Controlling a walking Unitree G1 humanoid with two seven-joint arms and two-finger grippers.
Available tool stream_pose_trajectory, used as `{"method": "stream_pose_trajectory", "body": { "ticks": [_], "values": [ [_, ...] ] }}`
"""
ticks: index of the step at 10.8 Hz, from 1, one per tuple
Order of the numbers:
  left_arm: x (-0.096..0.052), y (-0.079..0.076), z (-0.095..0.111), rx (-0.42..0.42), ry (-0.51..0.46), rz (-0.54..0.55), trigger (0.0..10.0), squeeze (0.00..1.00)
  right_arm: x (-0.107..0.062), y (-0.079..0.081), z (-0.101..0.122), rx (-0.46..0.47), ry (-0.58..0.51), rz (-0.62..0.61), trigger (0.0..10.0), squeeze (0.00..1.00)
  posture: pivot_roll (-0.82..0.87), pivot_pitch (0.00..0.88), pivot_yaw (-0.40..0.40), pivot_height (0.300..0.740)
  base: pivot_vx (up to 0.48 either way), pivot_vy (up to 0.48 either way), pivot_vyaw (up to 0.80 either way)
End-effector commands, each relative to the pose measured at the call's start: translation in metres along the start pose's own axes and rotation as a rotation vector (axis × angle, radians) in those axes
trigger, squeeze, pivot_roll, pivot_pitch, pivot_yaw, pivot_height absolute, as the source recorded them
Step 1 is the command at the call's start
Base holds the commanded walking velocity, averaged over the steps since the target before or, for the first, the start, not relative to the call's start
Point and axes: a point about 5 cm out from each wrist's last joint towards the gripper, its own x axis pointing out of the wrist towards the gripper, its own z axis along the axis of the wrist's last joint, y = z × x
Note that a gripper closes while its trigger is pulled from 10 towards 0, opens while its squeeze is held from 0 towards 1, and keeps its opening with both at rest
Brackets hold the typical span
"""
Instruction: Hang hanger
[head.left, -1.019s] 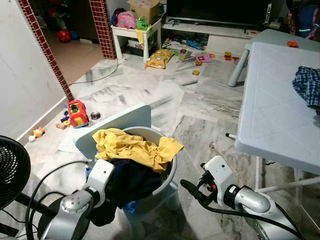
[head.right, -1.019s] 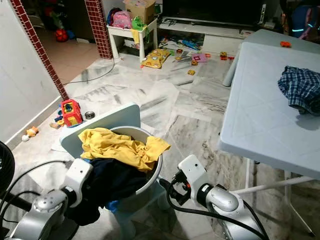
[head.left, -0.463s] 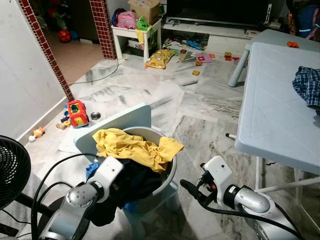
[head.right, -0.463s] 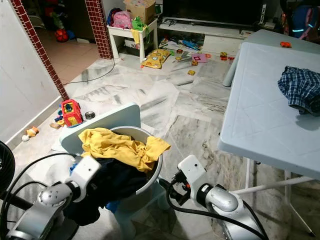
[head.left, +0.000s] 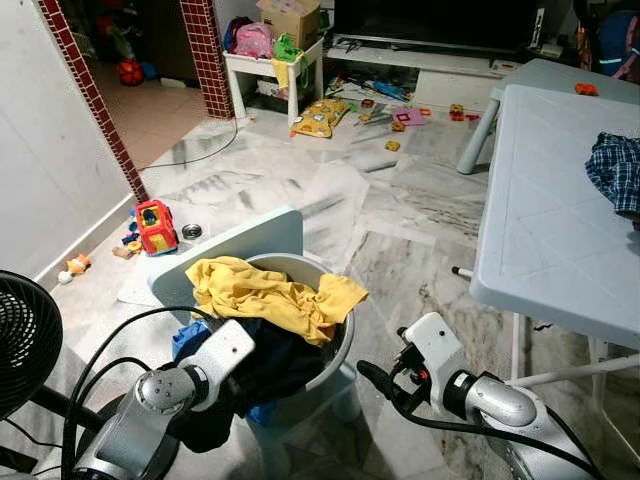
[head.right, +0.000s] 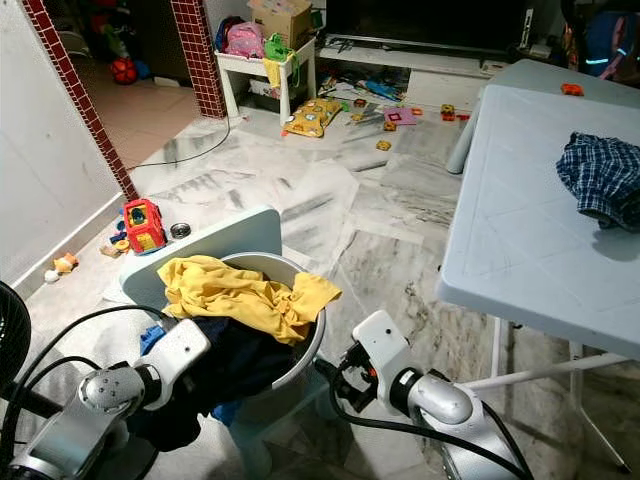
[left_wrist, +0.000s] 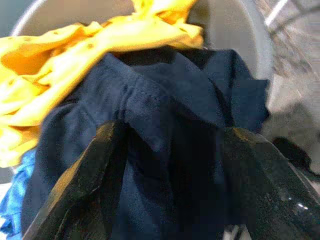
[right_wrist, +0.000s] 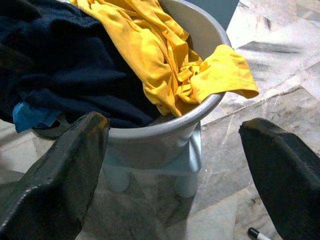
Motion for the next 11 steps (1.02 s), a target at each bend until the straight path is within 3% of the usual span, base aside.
{"method": "stream_pose_trajectory", "body": {
  "ticks": [1,4,5,11],
  "values": [
    [-0.0019,0.0014,0.0016,0.038,0.016,-0.021,10.0,0.0,0.0009,-0.0002,-0.0015,-0.003,0.008,0.005,10.0,0.0,-0.21,0.029,0.038,0.74,0.0,0.0,0.0],
    [-0.0033,0.006,0.0017,0.071,0.025,-0.031,10.0,0.0,0.0006,0.0006,-0.0029,0.001,0.01,0.002,10.0,0.0,-0.21,0.03,0.042,0.74,0.0,0.0,0.0],
    [-0.0029,0.0082,0.0014,0.086,0.031,-0.039,4.4,0.0,0.0006,0.0014,-0.0032,0.003,0.01,0.002,10.0,0.0,-0.21,0.03,0.047,0.74,0.0,0.0,0.0],
    [-0.0028,0.0088,0.0012,0.092,0.032,-0.04,4.4,0.0,0.0007,0.0017,-0.0033,0.004,0.01,0.002,10.0,0.0,-0.21,0.031,0.047,0.74,0.0,0.0,0.0]
  ]
}}
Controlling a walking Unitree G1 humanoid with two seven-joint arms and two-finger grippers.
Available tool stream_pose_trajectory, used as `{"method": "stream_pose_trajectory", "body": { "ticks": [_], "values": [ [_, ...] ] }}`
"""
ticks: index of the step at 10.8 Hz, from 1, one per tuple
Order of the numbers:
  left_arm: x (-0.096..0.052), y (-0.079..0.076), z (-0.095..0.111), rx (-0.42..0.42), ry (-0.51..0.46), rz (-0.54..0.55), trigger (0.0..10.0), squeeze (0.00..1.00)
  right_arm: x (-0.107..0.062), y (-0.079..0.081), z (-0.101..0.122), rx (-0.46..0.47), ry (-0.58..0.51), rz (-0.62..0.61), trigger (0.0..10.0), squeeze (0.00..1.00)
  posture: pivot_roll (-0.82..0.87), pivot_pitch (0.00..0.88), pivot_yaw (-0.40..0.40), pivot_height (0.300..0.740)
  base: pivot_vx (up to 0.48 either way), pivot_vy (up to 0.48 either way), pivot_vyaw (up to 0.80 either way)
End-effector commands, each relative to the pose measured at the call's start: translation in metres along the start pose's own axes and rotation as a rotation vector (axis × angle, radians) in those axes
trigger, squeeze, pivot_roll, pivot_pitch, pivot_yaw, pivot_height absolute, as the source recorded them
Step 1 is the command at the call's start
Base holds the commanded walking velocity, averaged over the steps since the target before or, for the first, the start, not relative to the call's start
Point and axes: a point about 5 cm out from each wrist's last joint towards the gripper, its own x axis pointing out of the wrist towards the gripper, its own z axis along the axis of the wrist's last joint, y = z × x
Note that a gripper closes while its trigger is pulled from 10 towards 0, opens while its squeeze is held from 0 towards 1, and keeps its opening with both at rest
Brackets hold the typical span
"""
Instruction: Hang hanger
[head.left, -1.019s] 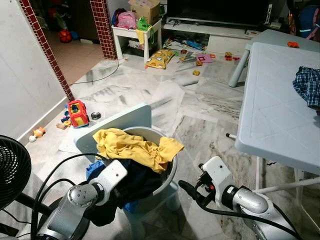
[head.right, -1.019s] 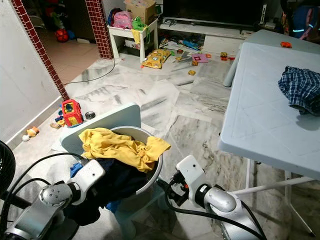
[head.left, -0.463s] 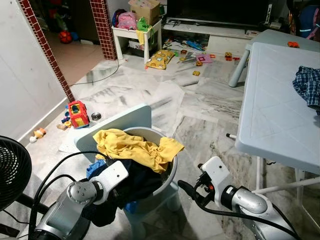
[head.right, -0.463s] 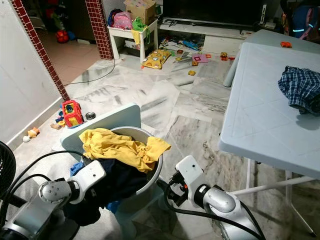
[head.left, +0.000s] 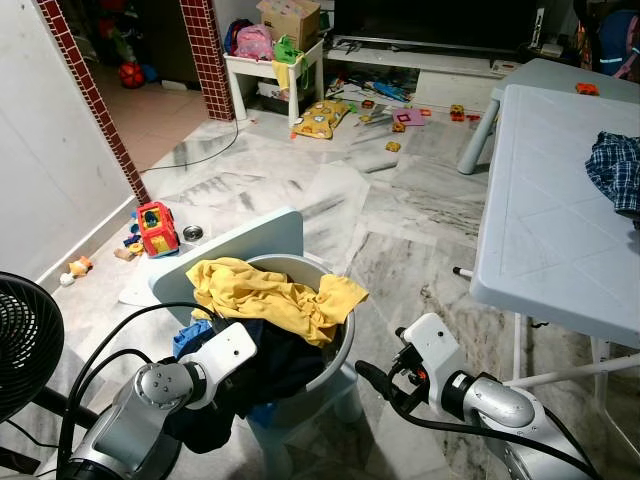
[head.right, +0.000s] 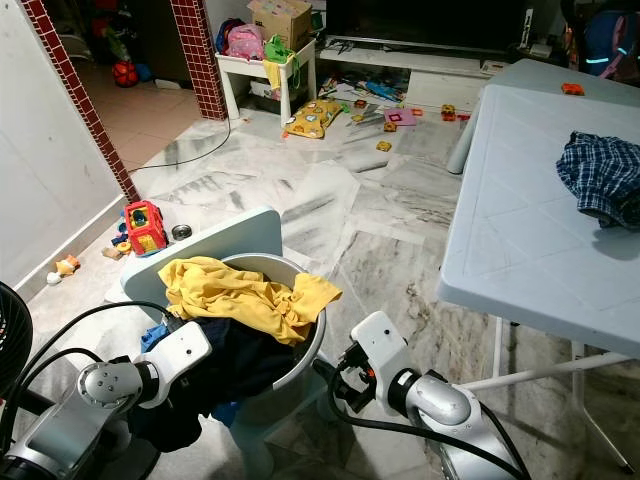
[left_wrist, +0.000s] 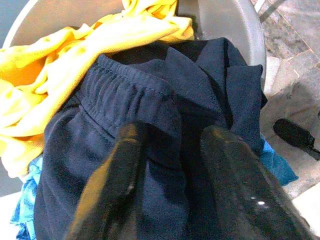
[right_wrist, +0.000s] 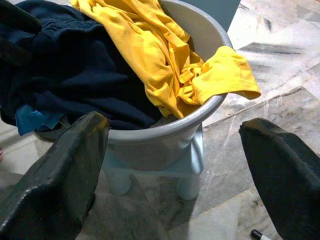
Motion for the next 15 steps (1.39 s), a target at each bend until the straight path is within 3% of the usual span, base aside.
{"method": "stream_pose_trajectory", "body": {
  "ticks": [1,10,11,12,15],
  "values": [
    [-0.0013,0.0029,-0.0009,0.016,0.011,-0.007,4.4,0.0,0.0001,0.0005,-0.0029,-0.001,0.011,0.002,10.0,0.0,-0.21,0.031,0.047,0.74,0.0,0.0,0.0],
    [-0.0013,0.0029,-0.0009,0.016,0.011,-0.007,4.4,0.0,0.0001,0.0005,-0.0029,-0.001,0.011,0.002,10.0,0.0,-0.21,0.031,0.047,0.74,0.0,0.0,0.0],
    [-0.0011,0.004,-0.001,0.025,0.014,-0.011,0.0,0.0,0.0002,0.0006,-0.003,0.0,0.011,0.0,10.0,0.0,-0.21,0.032,0.047,0.74,0.0,0.0,0.0],
    [-0.0017,0.0033,-0.0045,0.043,0.022,-0.015,0.0,0.0,-0.0024,-0.0034,-0.0042,0.0,0.014,0.013,10.0,0.0,-0.21,0.036,0.044,0.74,0.0,0.0,0.0],
    [-0.0017,0.0052,-0.0048,-0.012,-0.013,0.034,0.0,0.0,-0.0022,-0.0072,-0.0026,0.002,0.009,0.015,10.0,0.0,-0.2,0.027,0.04,0.74,0.0,0.0,0.0]
  ]
}}
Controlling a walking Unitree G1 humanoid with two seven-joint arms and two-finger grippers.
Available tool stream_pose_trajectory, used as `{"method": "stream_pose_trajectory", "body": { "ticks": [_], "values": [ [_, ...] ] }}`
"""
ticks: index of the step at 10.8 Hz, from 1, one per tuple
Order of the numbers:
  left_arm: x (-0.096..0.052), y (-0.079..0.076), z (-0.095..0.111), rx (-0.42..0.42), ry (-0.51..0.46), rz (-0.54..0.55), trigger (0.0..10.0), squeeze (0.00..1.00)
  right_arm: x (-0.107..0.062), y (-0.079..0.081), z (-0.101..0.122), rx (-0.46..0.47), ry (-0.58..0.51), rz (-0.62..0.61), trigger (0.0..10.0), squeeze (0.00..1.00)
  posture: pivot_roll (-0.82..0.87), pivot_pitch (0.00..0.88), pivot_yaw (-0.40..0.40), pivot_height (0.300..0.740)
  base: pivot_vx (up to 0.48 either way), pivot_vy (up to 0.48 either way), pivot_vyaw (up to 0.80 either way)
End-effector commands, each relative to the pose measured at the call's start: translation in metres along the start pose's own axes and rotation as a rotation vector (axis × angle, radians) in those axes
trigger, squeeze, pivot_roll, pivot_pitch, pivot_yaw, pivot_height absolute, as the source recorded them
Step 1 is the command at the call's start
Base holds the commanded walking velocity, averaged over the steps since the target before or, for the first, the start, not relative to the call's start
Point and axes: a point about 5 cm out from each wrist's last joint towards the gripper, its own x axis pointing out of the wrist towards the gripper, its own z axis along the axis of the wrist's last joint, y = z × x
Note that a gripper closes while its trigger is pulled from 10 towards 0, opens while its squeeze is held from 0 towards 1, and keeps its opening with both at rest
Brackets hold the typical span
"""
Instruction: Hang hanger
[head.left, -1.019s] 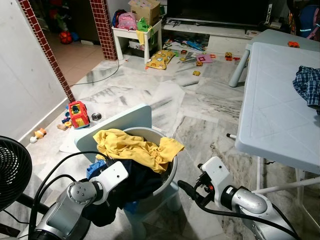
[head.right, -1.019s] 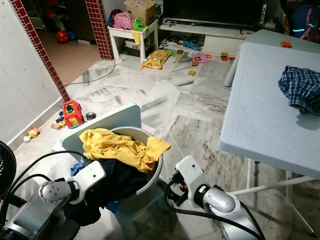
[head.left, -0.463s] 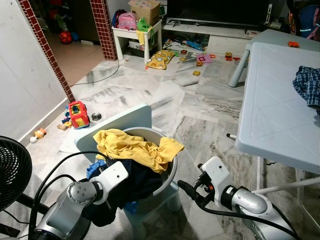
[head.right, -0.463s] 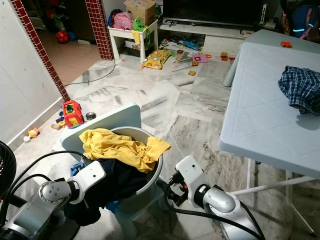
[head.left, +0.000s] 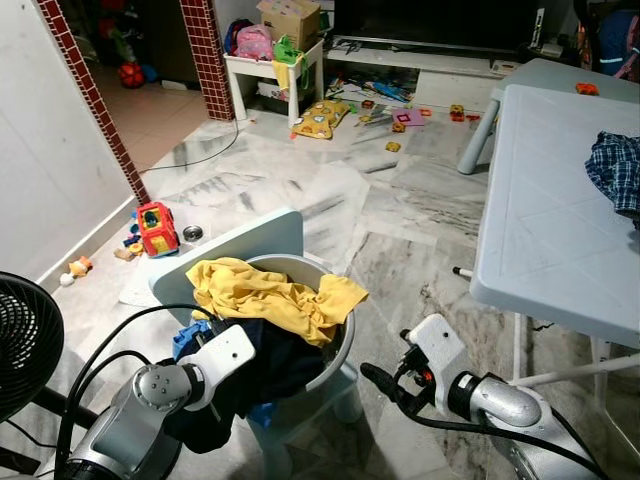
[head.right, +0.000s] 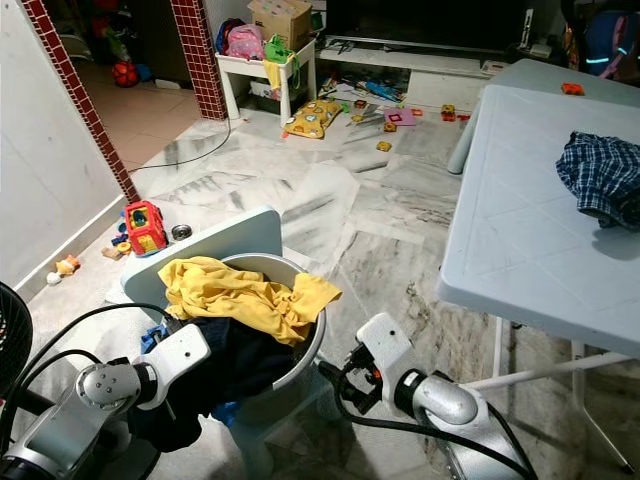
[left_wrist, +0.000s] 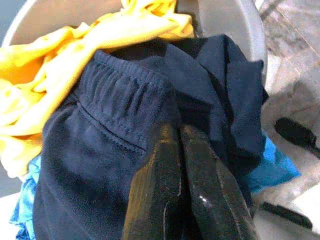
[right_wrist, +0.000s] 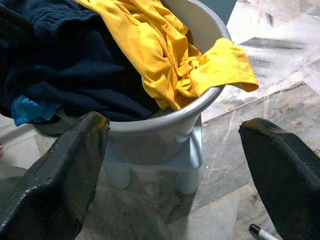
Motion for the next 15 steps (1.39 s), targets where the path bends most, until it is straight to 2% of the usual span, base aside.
{"method": "stream_pose_trajectory", "body": {
  "ticks": [1,4,6,8,9,11,12,15],
  "values": [
    [-0.003,0.005,-0.002,-0.025,-0.011,0.04,0.0,0.0,0.002,-0.001,0.003,0.002,-0.012,0.008,10.0,0.0,-0.2,0.022,0.04,0.74,0.0,0.0,0.0],
    [-0.005,0.008,0.002,-0.138,-0.1,0.142,0.0,0.0,0.005,-0.002,0.005,0.005,-0.02,0.006,10.0,0.0,-0.2,0.008,0.039,0.74,0.0,0.0,0.0],
    [-0.01,0.008,0.008,-0.268,-0.212,0.246,0.0,0.0,0.007,-0.004,0.006,0.003,-0.027,0.004,10.0,0.0,-0.19,0.0,0.038,0.74,0.0,0.0,0.0],
    [-0.02,0.004,0.016,-0.391,-0.369,0.385,0.0,0.0,0.012,-0.008,0.009,0.0,-0.039,-0.006,10.0,0.0,-0.17,0.0,0.032,0.74,0.0,0.0,0.0],
    [-0.023,0.002,0.02,-0.434,-0.434,0.423,0.0,0.0,0.015,-0.008,0.01,-0.003,-0.043,-0.01,10.0,0.0,-0.17,0.0,0.028,0.74,0.0,0.0,0.0],
    [-0.027,-0.003,0.023,-0.491,-0.491,0.479,0.0,0.0,0.021,-0.009,0.013,-0.008,-0.053,-0.013,10.0,0.0,-0.15,0.0,0.018,0.74,0.0,0.0,0.0],
    [-0.033,-0.012,0.011,-0.534,-0.47,0.546,0.0,0.0,0.026,-0.011,0.018,-0.017,-0.067,-0.009,10.0,0.0,-0.14,0.0,0.009,0.74,0.0,0.0,0.0],
    [-0.036,-0.021,-0.013,-0.506,-0.366,0.552,0.0,0.0,0.031,-0.017,0.02,-0.028,-0.07,-0.013,10.0,0.0,-0.12,0.0,0.0,0.74,0.0,0.0,0.0]
  ]
}}
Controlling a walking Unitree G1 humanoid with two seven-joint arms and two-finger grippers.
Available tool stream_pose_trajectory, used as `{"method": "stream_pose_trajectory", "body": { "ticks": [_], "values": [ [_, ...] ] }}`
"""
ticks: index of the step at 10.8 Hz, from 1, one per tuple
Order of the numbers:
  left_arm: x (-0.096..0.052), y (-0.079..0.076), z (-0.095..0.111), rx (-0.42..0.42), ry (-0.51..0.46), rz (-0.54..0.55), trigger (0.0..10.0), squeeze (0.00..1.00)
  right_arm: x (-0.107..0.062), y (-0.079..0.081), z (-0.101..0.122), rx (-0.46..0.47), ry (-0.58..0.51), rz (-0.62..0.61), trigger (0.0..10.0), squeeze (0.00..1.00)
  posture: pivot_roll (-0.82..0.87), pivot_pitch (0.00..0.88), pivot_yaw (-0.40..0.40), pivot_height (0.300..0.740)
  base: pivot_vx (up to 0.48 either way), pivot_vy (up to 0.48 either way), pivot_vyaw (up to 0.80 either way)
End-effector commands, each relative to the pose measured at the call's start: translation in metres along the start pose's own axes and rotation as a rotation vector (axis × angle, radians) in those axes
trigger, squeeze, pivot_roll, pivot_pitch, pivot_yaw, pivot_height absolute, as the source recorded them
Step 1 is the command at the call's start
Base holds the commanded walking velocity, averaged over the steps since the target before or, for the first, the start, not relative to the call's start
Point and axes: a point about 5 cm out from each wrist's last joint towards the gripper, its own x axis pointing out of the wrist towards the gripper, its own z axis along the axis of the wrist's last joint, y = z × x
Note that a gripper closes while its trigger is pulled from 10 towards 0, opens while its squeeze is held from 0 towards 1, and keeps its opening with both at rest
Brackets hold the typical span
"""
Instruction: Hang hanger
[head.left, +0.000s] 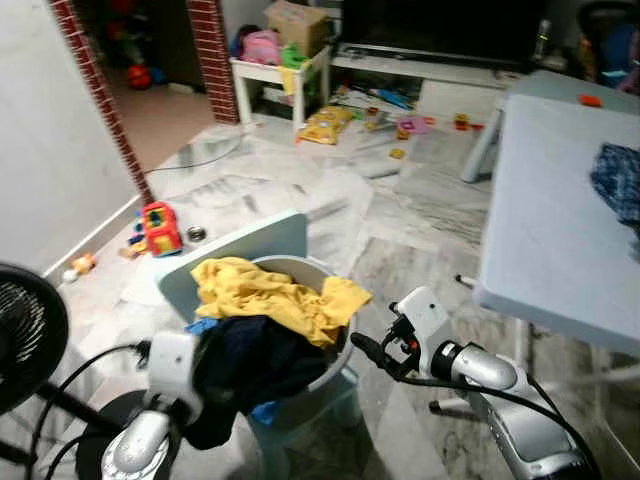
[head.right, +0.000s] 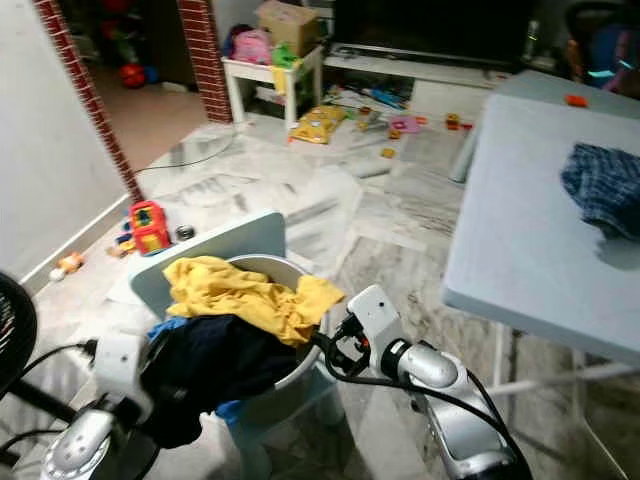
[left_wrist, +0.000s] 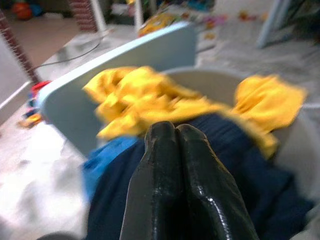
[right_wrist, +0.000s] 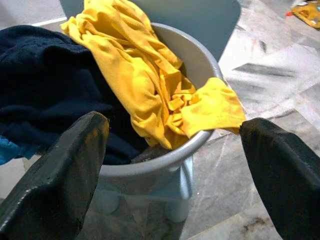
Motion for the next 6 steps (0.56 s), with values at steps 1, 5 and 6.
{"method": "stream_pose_trajectory", "body": {
  "ticks": [1,5,6],
  "values": [
    [0.003,0.002,-0.001,0.029,0.025,-0.015,10.0,0.0,0.002,-0.002,0.002,-0.012,-0.006,0.0,10.0,0.0,-0.12,0.0,-0.001,0.74,0.0,0.0,0.0],
    [0.017,-0.011,0.008,0.118,0.063,-0.174,10.0,1.0,0.002,0.005,-0.003,-0.011,-0.008,0.005,10.0,0.0,-0.14,0.0,0.022,0.74,0.0,0.0,0.0],
    [0.018,-0.013,0.009,0.126,0.071,-0.194,10.0,1.0,0.001,0.005,-0.004,-0.008,-0.007,0.004,10.0,0.0,-0.14,0.0,0.022,0.74,0.0,0.0,0.0]
  ]
}}
